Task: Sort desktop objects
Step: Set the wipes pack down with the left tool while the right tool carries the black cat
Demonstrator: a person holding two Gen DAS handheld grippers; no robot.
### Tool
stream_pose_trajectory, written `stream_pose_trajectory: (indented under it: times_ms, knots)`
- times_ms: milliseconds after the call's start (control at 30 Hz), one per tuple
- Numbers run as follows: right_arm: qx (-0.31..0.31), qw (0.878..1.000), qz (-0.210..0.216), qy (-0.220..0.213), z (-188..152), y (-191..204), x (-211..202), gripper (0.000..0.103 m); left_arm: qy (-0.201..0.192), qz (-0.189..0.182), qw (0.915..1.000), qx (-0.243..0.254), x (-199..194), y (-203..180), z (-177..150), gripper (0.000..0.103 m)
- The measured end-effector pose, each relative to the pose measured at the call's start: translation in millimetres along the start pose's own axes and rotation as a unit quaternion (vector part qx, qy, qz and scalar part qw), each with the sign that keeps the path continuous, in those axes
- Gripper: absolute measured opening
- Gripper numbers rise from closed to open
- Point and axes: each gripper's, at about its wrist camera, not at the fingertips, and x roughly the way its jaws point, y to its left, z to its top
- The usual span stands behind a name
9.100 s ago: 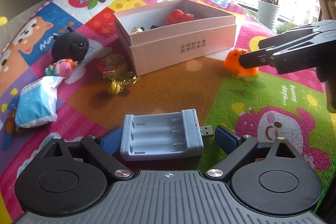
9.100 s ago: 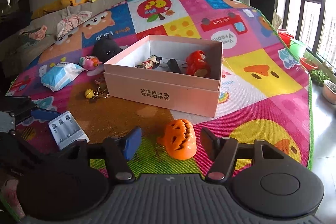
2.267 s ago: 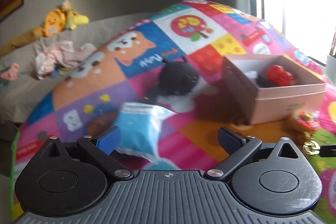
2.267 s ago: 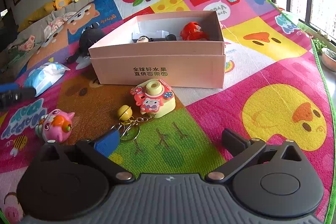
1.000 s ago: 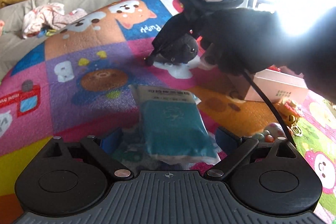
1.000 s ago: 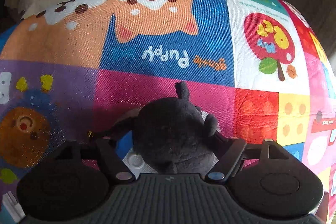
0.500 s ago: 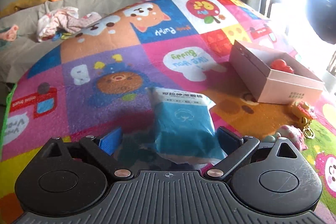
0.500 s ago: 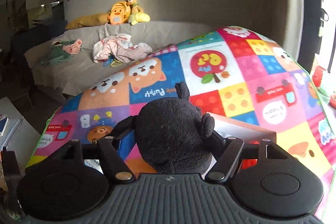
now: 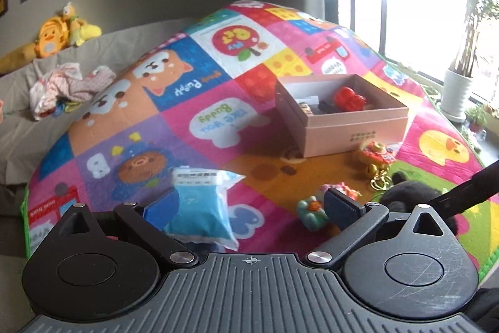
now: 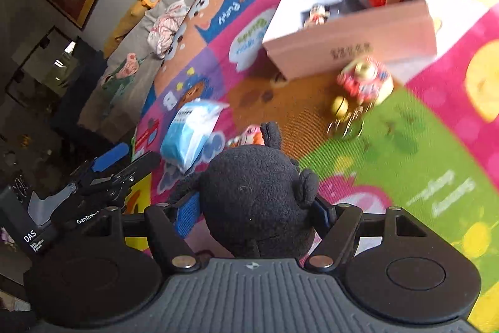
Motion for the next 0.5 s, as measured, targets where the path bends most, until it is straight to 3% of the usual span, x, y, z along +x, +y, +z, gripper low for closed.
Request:
stream_pose_trajectory:
  times_ms: [133,233,333,400,500]
  knots:
    - [-0.004,0.999,-0.021,-0.033,-7,-9,-5,0.082,0.001,-0.008,0.9997,0.025,-4,-16,-3,0.102]
    - [-0.053,0.990,-0.090,-0.095,-11,-6,-29,0.090,0.008,-0.003,0.9996,0.028,-2,-20,-4,0.102]
    - [-0.076,0.976,-0.157,-0.128,-14,-12,-44,0.096,0.015,-0.004,0.9994,0.032,1,-24,-4,0.102]
    - [-0.084,0.970,-0.177,-0.141,-19,-17,-51,0.102,0.017,-0.006,0.9991,0.038,2,-27,-4,0.102]
    - [-0.095,0.966,-0.186,-0.152,-22,-20,-59,0.103,0.019,-0.007,0.9986,0.048,3,-33,-5,0.102]
